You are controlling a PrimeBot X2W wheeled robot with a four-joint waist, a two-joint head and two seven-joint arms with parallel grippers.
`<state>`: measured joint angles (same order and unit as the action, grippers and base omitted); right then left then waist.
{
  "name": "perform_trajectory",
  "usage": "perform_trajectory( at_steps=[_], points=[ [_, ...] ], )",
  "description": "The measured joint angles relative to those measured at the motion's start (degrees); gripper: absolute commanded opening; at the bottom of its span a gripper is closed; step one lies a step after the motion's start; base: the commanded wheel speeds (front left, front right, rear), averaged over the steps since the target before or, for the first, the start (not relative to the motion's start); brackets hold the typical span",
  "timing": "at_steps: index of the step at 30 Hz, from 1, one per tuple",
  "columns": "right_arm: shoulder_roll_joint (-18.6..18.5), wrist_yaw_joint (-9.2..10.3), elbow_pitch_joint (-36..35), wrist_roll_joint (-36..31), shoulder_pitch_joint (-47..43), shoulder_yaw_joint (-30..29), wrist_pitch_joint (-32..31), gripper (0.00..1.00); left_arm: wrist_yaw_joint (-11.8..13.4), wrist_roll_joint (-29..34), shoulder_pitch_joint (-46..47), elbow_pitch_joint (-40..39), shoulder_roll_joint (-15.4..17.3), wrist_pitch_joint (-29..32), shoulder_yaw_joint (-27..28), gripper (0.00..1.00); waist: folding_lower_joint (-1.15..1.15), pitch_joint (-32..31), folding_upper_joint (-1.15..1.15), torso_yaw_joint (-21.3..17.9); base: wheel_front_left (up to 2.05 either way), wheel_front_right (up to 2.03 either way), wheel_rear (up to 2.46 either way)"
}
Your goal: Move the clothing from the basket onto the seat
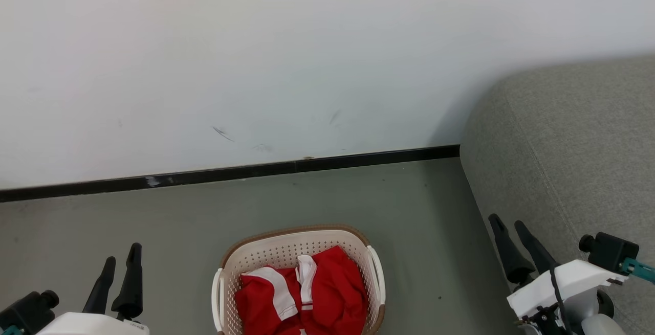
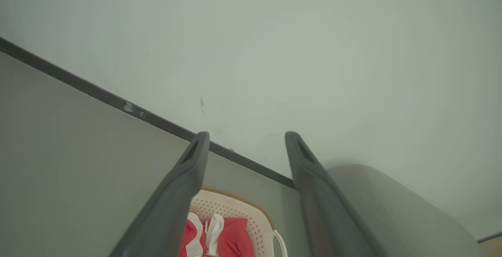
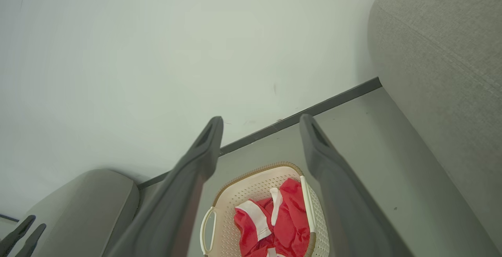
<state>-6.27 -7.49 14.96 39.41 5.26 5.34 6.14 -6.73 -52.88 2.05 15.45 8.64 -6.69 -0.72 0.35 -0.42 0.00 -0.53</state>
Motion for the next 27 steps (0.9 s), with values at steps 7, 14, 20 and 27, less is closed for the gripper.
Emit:
perform_trajectory(
  at_steps=[7, 14, 20, 27],
  points=[
    [-0.3, 0.00, 0.4, -7.8, 0.8, 1.1, 1.4, 1.00, 0.0, 6.8, 0.0, -0.2, -0.2, -1.1, 0.5, 1.00, -0.22, 0.3, 0.00, -0.2, 0.00, 0.00, 0.00],
    [-0.3, 0.00, 0.4, -15.1, 1.2, 1.9, 2.8, 1.00, 0.0, 14.0, 0.0, -0.3, -0.3, -2.6, 1.5, 1.00, -0.28, 0.4, 0.00, -0.3, 0.00, 0.00, 0.00],
    [-0.1, 0.00, 0.6, -20.8, 1.4, 2.6, 4.1, 1.00, 0.0, 19.3, 0.0, 0.0, -0.3, -3.6, 2.1, 1.00, -0.30, 0.4, 0.00, -0.5, 0.00, 0.00, 0.00],
    [0.2, 0.00, 0.7, -26.2, 1.6, 2.7, 5.2, 1.00, 0.0, 25.0, 0.0, -0.1, -0.5, -4.9, 2.5, 1.00, -0.31, 0.5, 0.00, -0.6, 0.00, 0.00, 0.00]
  ],
)
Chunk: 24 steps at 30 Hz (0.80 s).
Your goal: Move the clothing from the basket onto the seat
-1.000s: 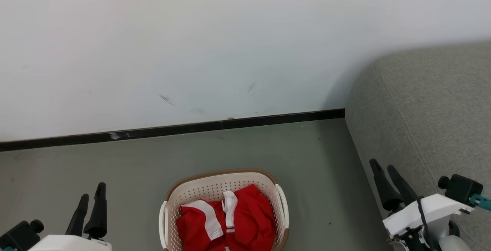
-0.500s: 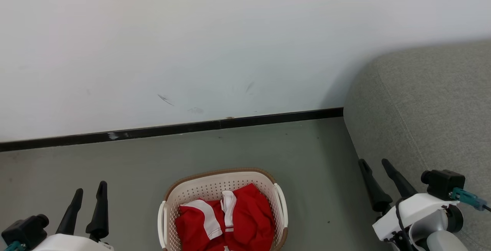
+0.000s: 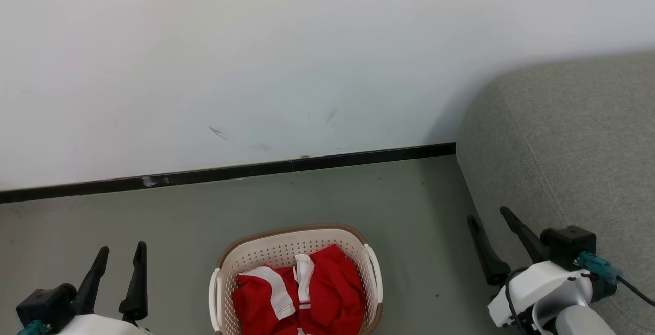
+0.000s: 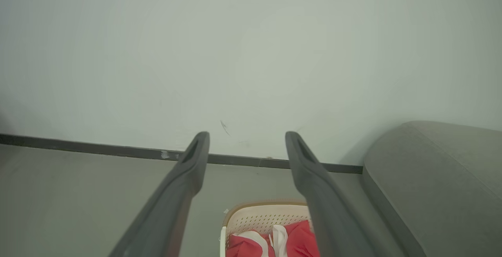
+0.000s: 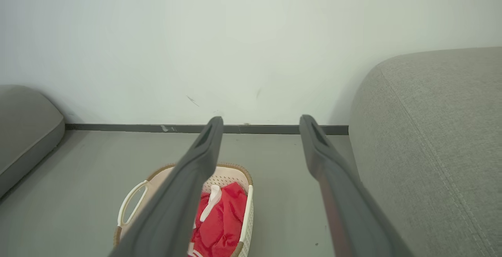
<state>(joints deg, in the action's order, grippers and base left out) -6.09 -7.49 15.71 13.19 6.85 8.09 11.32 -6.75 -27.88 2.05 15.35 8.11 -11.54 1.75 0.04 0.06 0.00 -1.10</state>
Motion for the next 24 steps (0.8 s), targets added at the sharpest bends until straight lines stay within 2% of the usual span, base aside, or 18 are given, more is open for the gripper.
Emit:
perform_trajectory(
  at_steps=[14, 24],
  points=[
    [0.1, 0.00, 0.0, -12.8, 0.5, 0.8, 2.9, 1.00, -0.1, 11.3, 0.4, -0.2, -0.5, -2.7, 0.9, 1.00, -0.01, 0.7, 0.00, -0.5, 0.00, 0.00, 0.00],
    [0.6, 0.00, 0.1, -13.3, 0.5, 0.3, 2.9, 1.00, -0.5, 12.5, 1.0, 0.1, -0.5, -2.7, 0.5, 1.00, -0.01, 1.9, 0.00, -1.0, 0.00, 0.00, 0.00]
  ],
)
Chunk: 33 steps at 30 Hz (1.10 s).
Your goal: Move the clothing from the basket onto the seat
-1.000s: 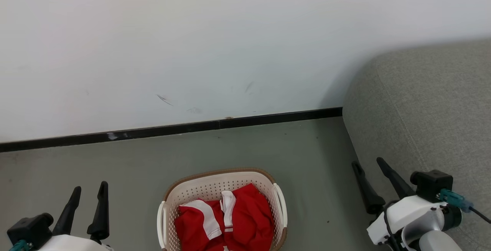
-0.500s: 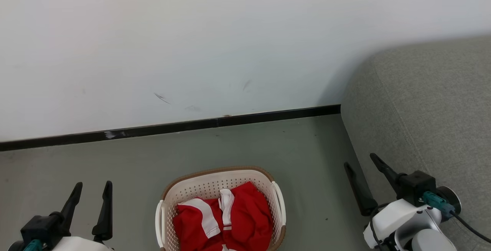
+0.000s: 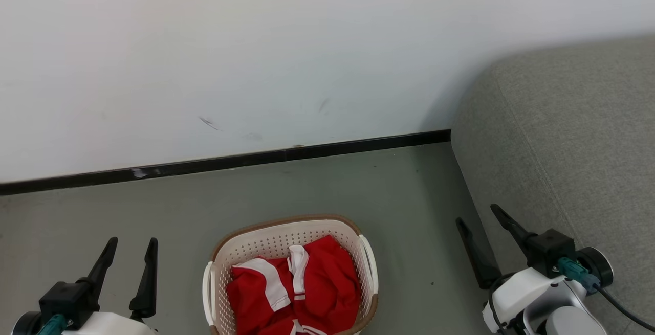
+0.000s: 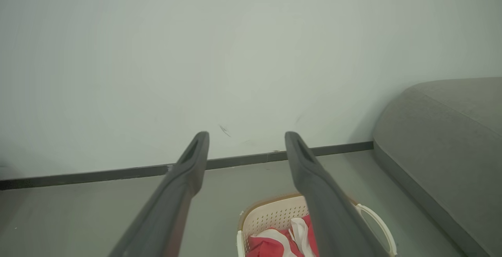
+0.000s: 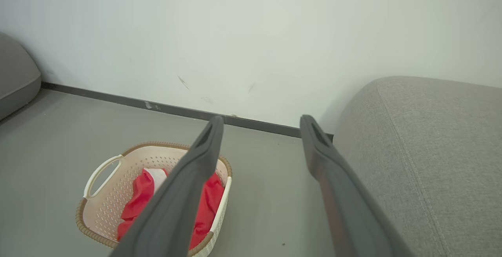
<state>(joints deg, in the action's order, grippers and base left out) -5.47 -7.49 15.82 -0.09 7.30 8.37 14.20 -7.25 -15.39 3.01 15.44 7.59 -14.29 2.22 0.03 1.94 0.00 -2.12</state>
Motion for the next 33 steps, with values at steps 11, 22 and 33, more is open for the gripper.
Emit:
perform_trajectory(
  at_steps=[11, 22, 33],
  points=[
    [0.4, 0.00, -0.2, -0.6, 0.0, -0.8, 0.0, 1.00, 0.0, -0.1, 0.6, 0.0, 0.1, 0.0, -4.1, 1.00, 0.00, 2.6, 0.00, -0.7, 0.00, 0.00, 0.00],
    [1.8, 0.00, -1.1, -1.5, -1.4, -2.0, 0.0, 1.00, 0.0, -2.2, 3.2, 0.1, 1.6, 0.0, -10.2, 1.00, -0.01, 8.0, 0.00, -1.8, 0.00, 0.00, 0.00],
    [2.3, 0.00, -3.4, -3.0, 0.3, -2.5, 0.0, 1.00, 0.0, -3.3, 8.4, 0.0, 4.2, 0.0, -14.6, 1.00, -0.01, 14.7, 0.00, -2.7, 0.00, 0.00, 0.00]
  ],
)
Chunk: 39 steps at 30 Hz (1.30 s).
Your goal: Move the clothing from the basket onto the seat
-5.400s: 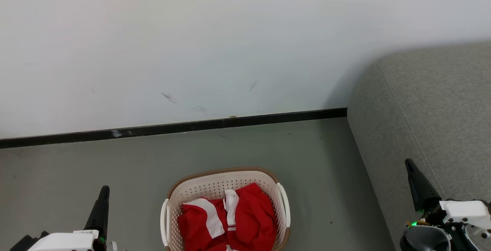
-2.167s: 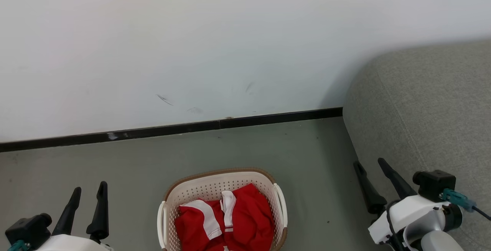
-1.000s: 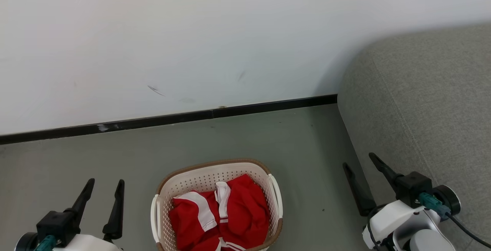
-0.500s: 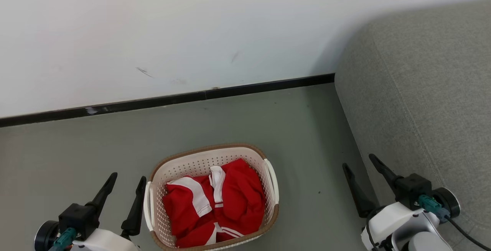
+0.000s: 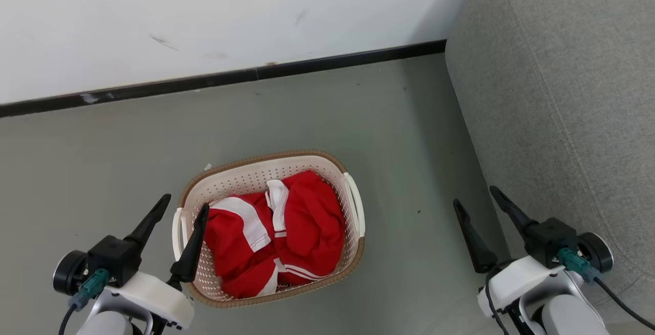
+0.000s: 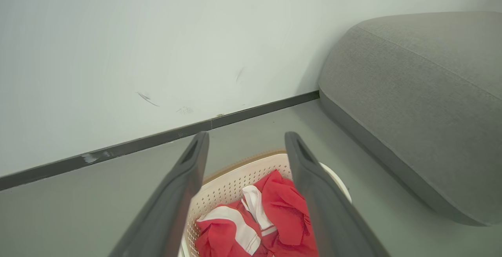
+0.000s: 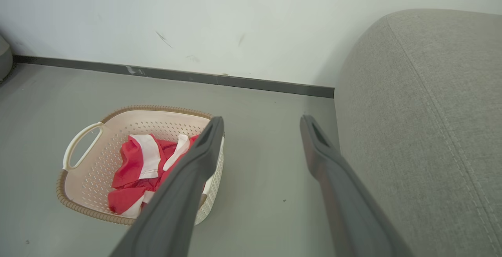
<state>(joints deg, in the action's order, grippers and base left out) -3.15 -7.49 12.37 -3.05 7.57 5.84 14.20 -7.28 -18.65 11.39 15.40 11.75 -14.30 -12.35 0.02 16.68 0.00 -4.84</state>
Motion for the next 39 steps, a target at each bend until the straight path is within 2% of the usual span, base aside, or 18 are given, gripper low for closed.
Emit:
perform_trajectory(
  at_steps=[14, 25, 39],
  points=[
    [0.5, 0.00, -2.2, -0.2, 5.4, 0.2, 0.0, 1.00, 0.0, 0.8, 9.5, 0.6, 4.2, 0.8, -4.8, 1.00, 0.00, 9.4, 0.00, -1.4, 0.00, 0.00, 0.00],
    [0.5, 0.00, -4.3, 5.1, 7.7, 1.5, 0.0, 1.00, 0.0, 2.7, 14.7, 2.7, 6.0, 7.5, -9.6, 1.00, 0.00, 15.6, 0.00, -2.9, 0.00, 0.00, 0.00],
    [0.5, 0.00, -5.4, 9.3, 11.5, 2.8, 0.0, 1.00, 0.0, 11.3, 24.3, 4.9, 9.9, 19.1, -14.5, 1.00, -0.01, 22.9, 0.00, -5.8, 0.00, 0.00, 0.00]
  ],
)
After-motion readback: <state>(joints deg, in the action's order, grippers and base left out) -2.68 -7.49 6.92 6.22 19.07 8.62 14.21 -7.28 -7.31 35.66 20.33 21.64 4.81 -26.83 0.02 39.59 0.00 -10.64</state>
